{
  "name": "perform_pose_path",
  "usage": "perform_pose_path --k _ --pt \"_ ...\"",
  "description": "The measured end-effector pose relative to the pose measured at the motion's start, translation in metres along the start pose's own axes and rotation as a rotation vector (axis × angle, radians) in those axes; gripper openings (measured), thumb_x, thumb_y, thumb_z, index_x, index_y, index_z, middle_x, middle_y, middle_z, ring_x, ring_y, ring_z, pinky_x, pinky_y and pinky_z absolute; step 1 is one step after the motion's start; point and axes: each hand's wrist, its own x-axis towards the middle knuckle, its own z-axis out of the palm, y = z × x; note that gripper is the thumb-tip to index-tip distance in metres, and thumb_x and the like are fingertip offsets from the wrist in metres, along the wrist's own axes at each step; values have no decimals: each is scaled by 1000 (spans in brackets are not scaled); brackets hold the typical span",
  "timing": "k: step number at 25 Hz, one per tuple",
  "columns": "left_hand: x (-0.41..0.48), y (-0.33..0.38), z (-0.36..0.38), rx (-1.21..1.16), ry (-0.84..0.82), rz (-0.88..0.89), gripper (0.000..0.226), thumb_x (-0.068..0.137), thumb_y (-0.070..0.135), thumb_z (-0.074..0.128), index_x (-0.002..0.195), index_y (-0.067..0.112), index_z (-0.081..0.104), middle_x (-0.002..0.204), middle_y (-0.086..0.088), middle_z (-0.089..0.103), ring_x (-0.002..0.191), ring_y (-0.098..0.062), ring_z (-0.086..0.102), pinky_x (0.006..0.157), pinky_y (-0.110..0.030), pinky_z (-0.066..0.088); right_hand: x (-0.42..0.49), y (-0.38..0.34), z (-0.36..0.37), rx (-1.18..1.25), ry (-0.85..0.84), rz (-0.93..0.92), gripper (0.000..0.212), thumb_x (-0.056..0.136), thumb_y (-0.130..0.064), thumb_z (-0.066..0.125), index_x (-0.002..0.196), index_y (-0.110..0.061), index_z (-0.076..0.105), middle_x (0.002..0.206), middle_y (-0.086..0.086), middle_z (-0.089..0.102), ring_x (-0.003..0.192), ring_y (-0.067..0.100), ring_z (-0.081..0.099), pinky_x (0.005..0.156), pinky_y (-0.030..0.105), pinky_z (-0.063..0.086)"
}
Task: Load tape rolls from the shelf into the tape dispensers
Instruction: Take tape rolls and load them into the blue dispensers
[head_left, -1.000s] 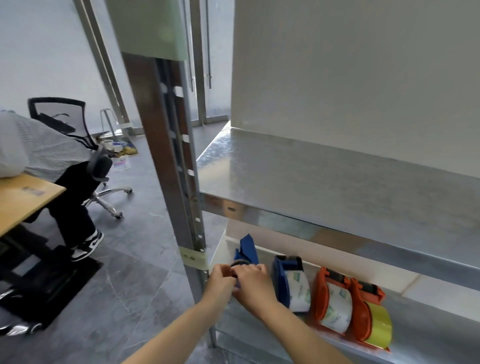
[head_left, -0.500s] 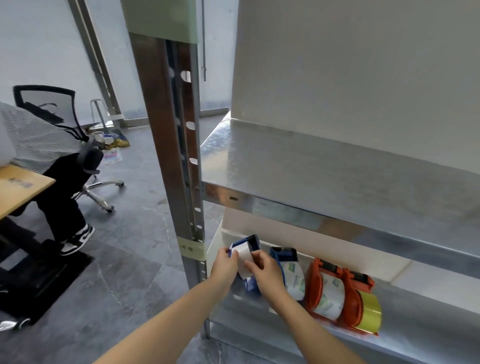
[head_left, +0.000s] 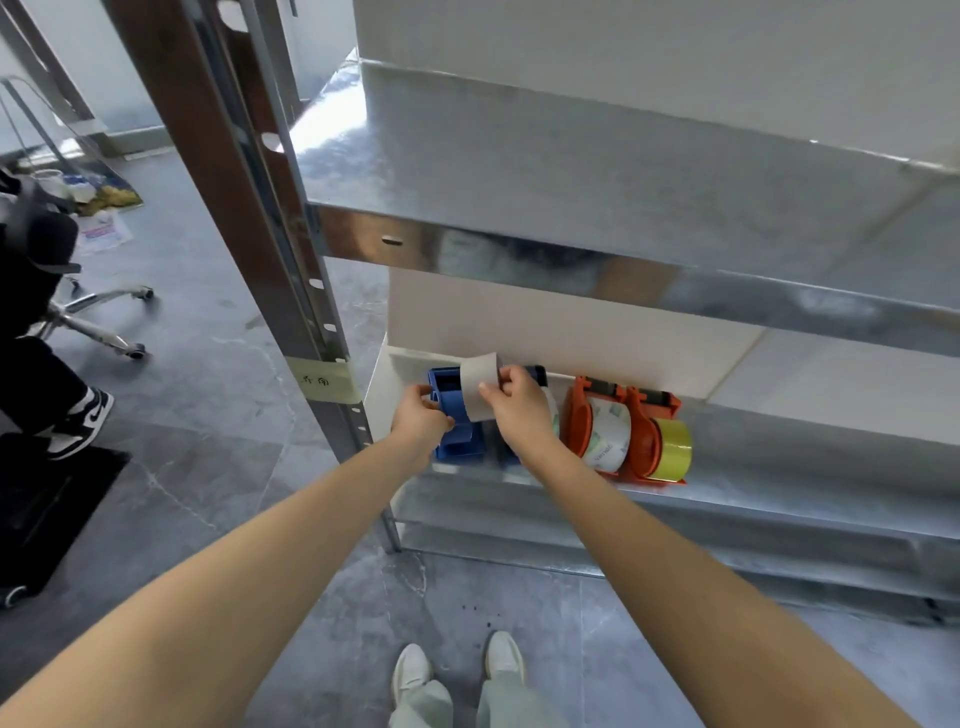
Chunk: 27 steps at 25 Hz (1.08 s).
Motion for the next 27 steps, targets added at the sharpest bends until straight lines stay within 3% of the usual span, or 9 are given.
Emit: perform_pose_path --k 5,8,13,16,19,22,27 --pt "-2 3 -6 12 -4 47 52 83 -9 60 129 9 43 125 -20 58 113 -38 57 95 -53 53 -2 -5 -4 -116 41 -109 19 94 -26 53 109 -16 54 109 5 68 95 23 62 81 42 53" --pt "-8 12 -9 139 3 180 60 84 -4 63 137 10 39 136 -14 49 120 -33 52 88 -36 49 -7 -8 -14 -205 90 -162 21 94 -26 52 113 -16 54 112 6 68 97 25 63 83 44 53" --pt "-21 31 -3 405 11 354 70 84 6 64 146 13 31 149 -10 36 123 -29 49 82 -30 43 -19 2 -42 -373 192 -254 12 92 -26 53 103 -20 53 95 6 70 81 28 65 68 40 55" --pt "-34 46 17 492 -15 416 68 84 6 64 144 14 34 146 -12 37 109 -26 51 79 -30 43 -30 13 -70 -442 278 -282 18 92 -27 54 107 -18 54 92 8 70 78 31 65 65 39 54" --pt "-53 61 52 559 -62 472 67 83 9 65 143 13 35 143 -13 39 97 -23 50 77 -31 43 -42 30 -109 -466 323 -264 28 93 -27 53 118 -15 54 100 11 71 86 35 65 73 40 54" --pt "-72 72 102 619 -123 517 69 82 12 67 143 12 35 143 -15 39 111 -30 54 79 -33 47 -57 57 -155 -427 376 -210 31 92 -26 53 123 -19 55 110 9 71 98 37 63 83 39 50" --pt "-123 66 224 715 -244 595 72 78 11 71 142 12 38 140 -15 43 113 -30 54 82 -30 45 -102 131 -259 -455 487 -119 20 90 -18 55 108 -11 60 97 11 73 89 38 64 75 37 44"
